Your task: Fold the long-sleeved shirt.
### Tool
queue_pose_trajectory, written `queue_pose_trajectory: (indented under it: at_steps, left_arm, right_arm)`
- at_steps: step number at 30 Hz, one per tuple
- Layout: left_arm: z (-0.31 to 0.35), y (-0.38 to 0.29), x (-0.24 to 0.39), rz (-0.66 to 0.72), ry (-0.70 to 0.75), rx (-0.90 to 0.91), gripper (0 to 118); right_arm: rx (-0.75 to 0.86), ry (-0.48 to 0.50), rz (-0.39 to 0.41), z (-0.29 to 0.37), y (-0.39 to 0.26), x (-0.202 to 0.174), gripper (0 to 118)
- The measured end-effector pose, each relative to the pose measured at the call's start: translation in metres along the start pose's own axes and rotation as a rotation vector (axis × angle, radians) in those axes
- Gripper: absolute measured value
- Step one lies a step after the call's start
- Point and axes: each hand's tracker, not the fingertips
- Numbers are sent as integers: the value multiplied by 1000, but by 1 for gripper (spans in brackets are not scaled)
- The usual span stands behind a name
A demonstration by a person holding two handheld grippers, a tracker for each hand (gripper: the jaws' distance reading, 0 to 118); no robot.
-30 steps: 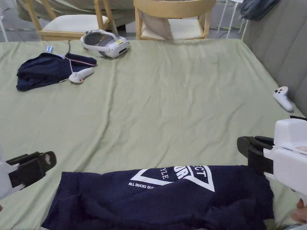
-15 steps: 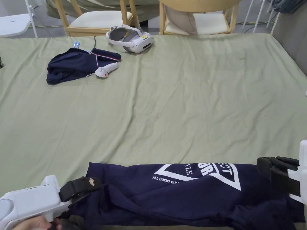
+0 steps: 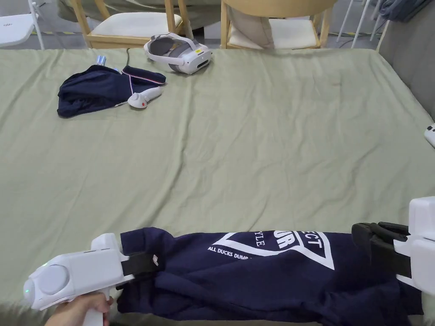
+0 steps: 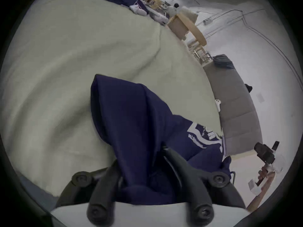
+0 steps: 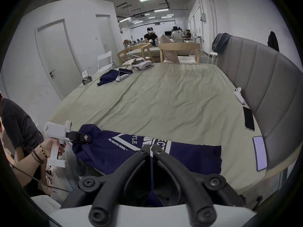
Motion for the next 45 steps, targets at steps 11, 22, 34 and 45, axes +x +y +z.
queue_pose_trajectory:
  at_steps: [11,22,34,45]
  left_arm:
    - [87,36,-12,-71,81,214,19]
    - [121,43,-1,-26,-67,231,19]
    - [-36,-3,192,-286,-380,-94,19]
    - [-156,-48,208,-252,-349,-276,101]
  right_arm:
    - [22,-3,1,7,5,2,1]
    - [34,22,2,3,5,0,1]
    - [41,-12,-38,16,-11,14,1]
    - [35,-94,-126,42,-37,42,1]
